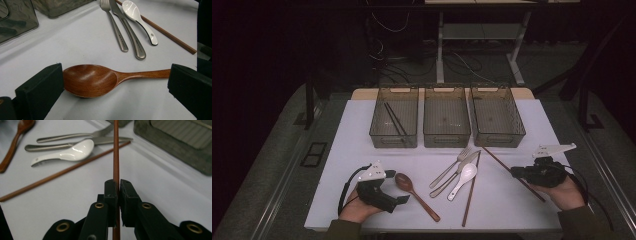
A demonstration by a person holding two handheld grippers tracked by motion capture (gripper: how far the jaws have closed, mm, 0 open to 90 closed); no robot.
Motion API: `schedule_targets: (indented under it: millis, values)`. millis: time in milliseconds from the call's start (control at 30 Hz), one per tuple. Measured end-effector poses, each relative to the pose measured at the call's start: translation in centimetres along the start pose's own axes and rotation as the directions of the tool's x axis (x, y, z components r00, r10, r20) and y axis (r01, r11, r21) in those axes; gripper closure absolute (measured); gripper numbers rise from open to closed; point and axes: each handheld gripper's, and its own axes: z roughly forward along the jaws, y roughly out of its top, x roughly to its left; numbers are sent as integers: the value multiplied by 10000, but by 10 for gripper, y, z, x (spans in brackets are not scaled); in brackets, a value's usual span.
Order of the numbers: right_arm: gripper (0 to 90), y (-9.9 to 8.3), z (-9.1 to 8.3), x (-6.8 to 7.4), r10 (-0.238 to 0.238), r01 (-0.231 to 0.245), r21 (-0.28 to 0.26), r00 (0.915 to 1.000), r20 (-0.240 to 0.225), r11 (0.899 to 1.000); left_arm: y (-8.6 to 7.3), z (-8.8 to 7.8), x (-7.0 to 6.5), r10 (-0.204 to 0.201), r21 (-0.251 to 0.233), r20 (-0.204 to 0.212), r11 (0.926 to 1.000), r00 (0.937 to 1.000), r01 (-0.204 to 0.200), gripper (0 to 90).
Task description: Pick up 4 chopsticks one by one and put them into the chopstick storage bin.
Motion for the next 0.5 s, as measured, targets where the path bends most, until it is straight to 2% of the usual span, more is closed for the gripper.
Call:
schedule_targets:
  millis: [167,500]
  values:
    - [842,15,5,6,-310,306,-170,9993,-230,9994,0,1,-1,39,41,16,10000,10000,-39,0]
    - [842,47,22,16,-625,595,-533,9964,-576,9968,0,0,-1,21,26,-7,10000,10000,-21,0]
